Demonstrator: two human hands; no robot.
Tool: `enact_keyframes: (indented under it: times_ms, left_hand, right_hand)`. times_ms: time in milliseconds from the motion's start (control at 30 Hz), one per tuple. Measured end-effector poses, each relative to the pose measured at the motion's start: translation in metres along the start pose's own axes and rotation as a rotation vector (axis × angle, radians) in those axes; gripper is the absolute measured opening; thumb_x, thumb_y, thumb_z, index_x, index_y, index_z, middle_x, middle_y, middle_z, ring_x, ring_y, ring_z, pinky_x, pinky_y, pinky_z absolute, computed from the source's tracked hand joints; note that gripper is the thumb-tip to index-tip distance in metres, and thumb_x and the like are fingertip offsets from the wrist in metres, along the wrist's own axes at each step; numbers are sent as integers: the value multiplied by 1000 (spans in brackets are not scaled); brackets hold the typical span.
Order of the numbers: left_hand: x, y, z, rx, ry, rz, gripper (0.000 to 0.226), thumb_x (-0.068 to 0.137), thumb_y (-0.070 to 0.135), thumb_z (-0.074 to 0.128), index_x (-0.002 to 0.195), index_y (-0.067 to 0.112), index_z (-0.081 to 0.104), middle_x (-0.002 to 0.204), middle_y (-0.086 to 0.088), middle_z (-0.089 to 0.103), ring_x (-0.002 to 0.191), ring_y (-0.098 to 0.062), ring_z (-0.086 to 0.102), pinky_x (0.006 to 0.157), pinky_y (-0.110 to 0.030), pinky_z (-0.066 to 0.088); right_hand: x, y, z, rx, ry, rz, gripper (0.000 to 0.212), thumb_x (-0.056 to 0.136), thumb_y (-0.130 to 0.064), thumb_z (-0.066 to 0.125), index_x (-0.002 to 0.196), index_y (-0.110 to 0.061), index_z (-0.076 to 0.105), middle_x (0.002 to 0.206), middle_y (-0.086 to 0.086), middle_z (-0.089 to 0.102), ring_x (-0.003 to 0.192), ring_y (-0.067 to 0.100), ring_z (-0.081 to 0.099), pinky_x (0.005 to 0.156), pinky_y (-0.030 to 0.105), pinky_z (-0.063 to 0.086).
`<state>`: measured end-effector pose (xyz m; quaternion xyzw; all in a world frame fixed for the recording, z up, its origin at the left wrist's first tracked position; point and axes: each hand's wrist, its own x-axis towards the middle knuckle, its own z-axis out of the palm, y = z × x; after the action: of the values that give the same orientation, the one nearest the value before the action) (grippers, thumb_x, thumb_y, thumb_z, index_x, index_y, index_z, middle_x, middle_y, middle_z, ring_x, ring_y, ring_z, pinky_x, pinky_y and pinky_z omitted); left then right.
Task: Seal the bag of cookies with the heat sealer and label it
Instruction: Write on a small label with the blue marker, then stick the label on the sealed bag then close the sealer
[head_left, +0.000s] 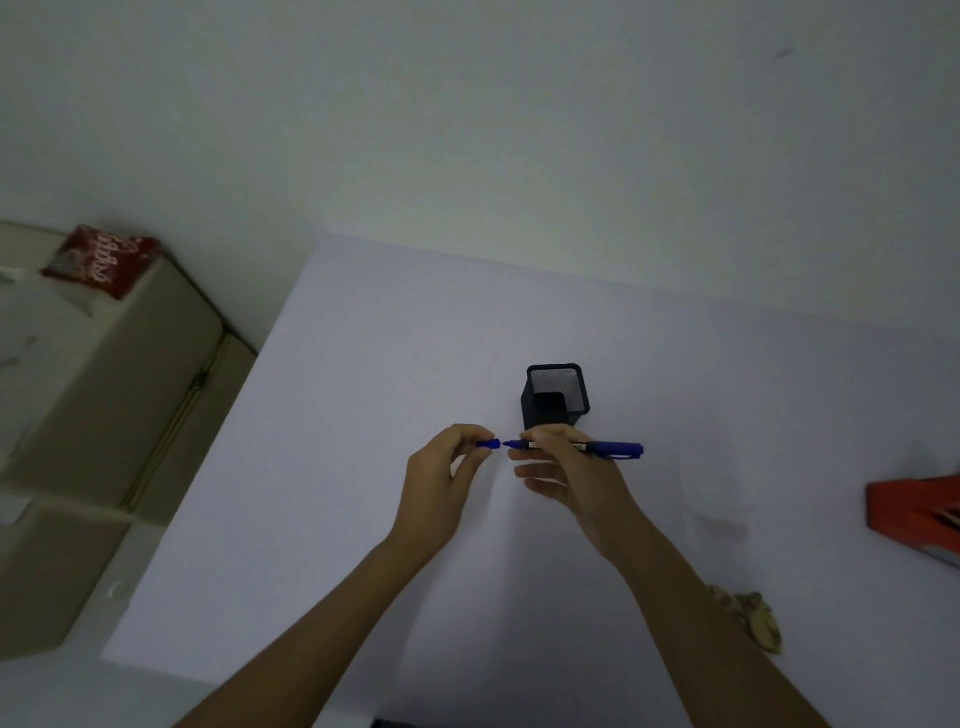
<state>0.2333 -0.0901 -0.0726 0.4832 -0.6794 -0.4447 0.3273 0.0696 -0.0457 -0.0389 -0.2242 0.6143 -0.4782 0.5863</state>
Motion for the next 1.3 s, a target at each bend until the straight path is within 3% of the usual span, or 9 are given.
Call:
enact_keyframes:
  times_ms: [400,500,667,767,967,1133,1300]
  left_hand:
    - [-12,17,3,57,-57,73,14,93,13,56,104,15,64,101,5,65,91,-2,59,85,-3,42]
    - [-14,25,3,69,-74,120,17,92,14,57,105,14,66,100,7,65,90,1,58,86,-3,42]
    - [-17,31,4,134,-85,189,17,91,15,59,104,19,68,103,8,64,92,8,49,84,-3,38]
    - [-16,33,4,139,-54,228,16,89,17,61,103,22,69,101,9,58,97,3,47,86,-3,34]
    - [-15,35,7,235,-53,262,18,87,25,63,104,22,70,98,6,60,96,-5,43,83,-3,32]
    - [-12,30,9,350,-94,376,20,87,22,65,106,20,70,93,2,65,93,0,33,78,-10,31]
    - [-7,24,9,421,-61,457,22,90,30,56,103,21,71,91,5,66,94,-9,41,79,-21,35]
  right_hand:
    - [-17,-3,0,-62,15,-17,13,95,-17,56,93,-12,67,81,3,76,79,23,72,78,35,58]
    - [-20,-6,1,-63,25,23,17,96,-17,52,95,-8,66,86,9,73,75,22,70,76,36,58]
    - [-30,-9,0,169,-73,139,32,99,-27,40,109,-10,65,103,19,71,96,34,67,86,46,54]
    - [-32,-11,0,259,-118,154,37,99,-28,36,116,-8,63,111,24,68,104,37,65,92,48,51]
    - [-32,-9,4,361,-96,160,29,99,-21,39,107,-7,63,102,23,68,94,31,68,87,47,53]
    - [-28,-6,7,414,-94,170,21,98,-17,42,98,-7,60,89,19,68,82,28,68,85,49,53]
    - [-22,-6,13,470,-69,176,20,97,-14,42,85,-8,57,69,12,63,62,21,61,82,48,52]
